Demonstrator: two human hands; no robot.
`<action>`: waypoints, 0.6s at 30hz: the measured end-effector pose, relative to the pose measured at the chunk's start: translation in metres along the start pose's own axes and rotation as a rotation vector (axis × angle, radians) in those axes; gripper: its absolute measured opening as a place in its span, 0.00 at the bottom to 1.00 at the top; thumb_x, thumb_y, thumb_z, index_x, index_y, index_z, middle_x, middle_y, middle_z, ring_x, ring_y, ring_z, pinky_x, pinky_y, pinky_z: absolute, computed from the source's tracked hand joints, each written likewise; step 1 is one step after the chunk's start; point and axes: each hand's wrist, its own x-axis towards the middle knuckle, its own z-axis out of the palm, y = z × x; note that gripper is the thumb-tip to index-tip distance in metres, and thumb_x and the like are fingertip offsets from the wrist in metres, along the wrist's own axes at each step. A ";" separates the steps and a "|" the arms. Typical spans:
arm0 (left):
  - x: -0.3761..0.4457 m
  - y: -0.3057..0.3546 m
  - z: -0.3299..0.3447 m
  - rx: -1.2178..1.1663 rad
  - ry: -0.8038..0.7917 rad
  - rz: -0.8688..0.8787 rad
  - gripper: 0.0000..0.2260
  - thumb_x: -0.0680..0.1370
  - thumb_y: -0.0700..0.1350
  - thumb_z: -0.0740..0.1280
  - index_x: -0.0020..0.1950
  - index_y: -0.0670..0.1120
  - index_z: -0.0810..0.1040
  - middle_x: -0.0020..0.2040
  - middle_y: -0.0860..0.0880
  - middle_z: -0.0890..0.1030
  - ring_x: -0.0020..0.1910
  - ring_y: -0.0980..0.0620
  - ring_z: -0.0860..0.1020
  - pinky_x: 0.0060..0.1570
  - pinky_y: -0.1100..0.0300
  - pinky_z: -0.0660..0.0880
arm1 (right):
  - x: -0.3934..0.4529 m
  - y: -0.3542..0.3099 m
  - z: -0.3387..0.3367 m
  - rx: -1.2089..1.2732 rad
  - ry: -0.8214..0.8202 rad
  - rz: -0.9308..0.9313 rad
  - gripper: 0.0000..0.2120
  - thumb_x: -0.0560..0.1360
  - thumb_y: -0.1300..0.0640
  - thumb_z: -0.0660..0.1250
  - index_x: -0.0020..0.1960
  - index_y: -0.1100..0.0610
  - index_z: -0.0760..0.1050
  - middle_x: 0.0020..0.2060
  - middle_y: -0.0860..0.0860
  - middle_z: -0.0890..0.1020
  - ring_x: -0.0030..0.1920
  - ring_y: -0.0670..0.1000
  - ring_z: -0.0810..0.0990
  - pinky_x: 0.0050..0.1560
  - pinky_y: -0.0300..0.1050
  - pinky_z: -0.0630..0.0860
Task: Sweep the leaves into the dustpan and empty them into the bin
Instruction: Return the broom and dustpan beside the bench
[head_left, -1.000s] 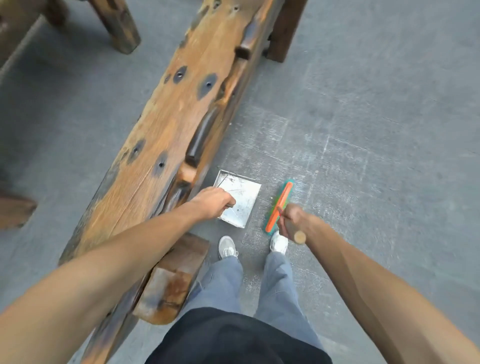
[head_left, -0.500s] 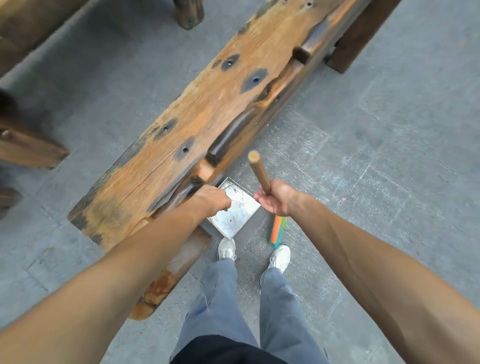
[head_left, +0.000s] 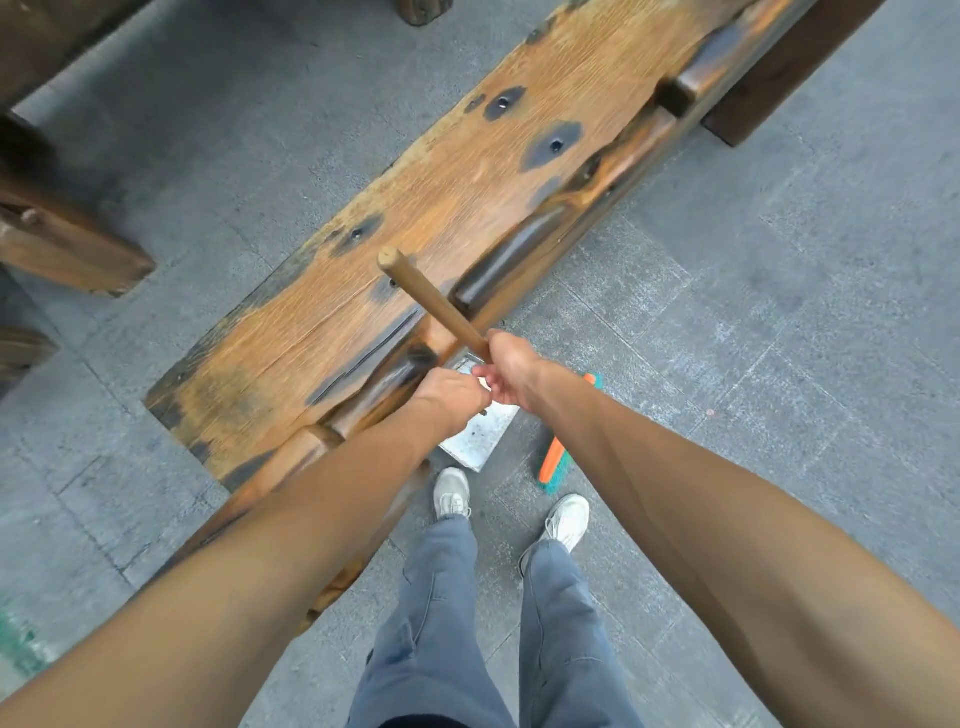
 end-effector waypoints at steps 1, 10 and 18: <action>0.002 0.000 0.002 0.003 -0.022 0.000 0.15 0.80 0.40 0.62 0.66 0.50 0.75 0.64 0.51 0.79 0.63 0.47 0.77 0.49 0.59 0.70 | 0.001 -0.002 0.001 -0.030 0.001 -0.014 0.12 0.79 0.53 0.52 0.53 0.56 0.72 0.32 0.53 0.78 0.22 0.46 0.65 0.21 0.30 0.63; 0.025 -0.007 0.016 0.035 -0.142 0.065 0.16 0.81 0.40 0.61 0.69 0.45 0.72 0.68 0.45 0.75 0.69 0.44 0.72 0.63 0.53 0.70 | 0.004 -0.016 0.008 -0.120 0.046 -0.027 0.12 0.75 0.65 0.50 0.40 0.61 0.70 0.42 0.60 0.83 0.24 0.47 0.68 0.20 0.32 0.60; 0.036 -0.001 0.032 0.052 0.072 0.045 0.22 0.77 0.41 0.63 0.72 0.46 0.66 0.66 0.45 0.75 0.68 0.46 0.71 0.65 0.51 0.68 | 0.015 -0.004 -0.007 -0.251 0.175 -0.190 0.10 0.76 0.60 0.54 0.45 0.51 0.73 0.37 0.56 0.85 0.26 0.49 0.74 0.27 0.39 0.69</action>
